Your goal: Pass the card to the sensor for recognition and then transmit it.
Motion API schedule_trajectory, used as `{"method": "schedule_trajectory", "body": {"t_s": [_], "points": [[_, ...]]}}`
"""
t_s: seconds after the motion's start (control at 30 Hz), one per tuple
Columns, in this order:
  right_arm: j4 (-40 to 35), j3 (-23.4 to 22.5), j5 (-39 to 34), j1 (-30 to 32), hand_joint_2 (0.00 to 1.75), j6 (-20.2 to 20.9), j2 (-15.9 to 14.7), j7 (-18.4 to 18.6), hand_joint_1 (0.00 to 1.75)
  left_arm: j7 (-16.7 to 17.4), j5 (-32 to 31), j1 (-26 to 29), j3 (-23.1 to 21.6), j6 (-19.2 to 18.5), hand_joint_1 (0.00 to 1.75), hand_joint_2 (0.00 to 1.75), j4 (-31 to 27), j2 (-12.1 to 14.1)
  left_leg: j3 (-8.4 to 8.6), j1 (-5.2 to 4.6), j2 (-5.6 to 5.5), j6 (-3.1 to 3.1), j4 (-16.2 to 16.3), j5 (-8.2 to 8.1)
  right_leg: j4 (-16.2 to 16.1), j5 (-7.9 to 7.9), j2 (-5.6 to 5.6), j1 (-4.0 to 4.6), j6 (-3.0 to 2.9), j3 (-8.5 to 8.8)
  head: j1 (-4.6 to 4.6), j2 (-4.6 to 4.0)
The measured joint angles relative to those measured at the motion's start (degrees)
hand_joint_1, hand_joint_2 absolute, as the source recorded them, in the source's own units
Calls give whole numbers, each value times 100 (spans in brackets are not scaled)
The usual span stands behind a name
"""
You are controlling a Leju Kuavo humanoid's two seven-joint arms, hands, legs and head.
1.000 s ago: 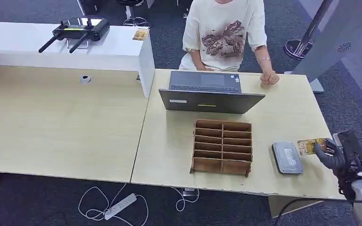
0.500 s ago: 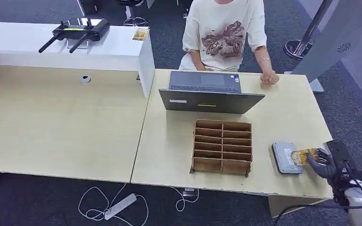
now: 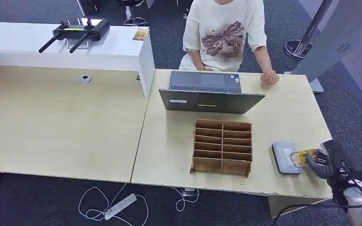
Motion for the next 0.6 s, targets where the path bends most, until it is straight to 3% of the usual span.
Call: {"method": "schedule_trajectory", "body": {"t_s": [0.6], "points": [[9,0,251,-30,175,-85,37,98,175,0,0,0,-2,-33,0,0,0,4,2,0,0,0,0,0,0,0,0,0,0,4,0,0]]}}
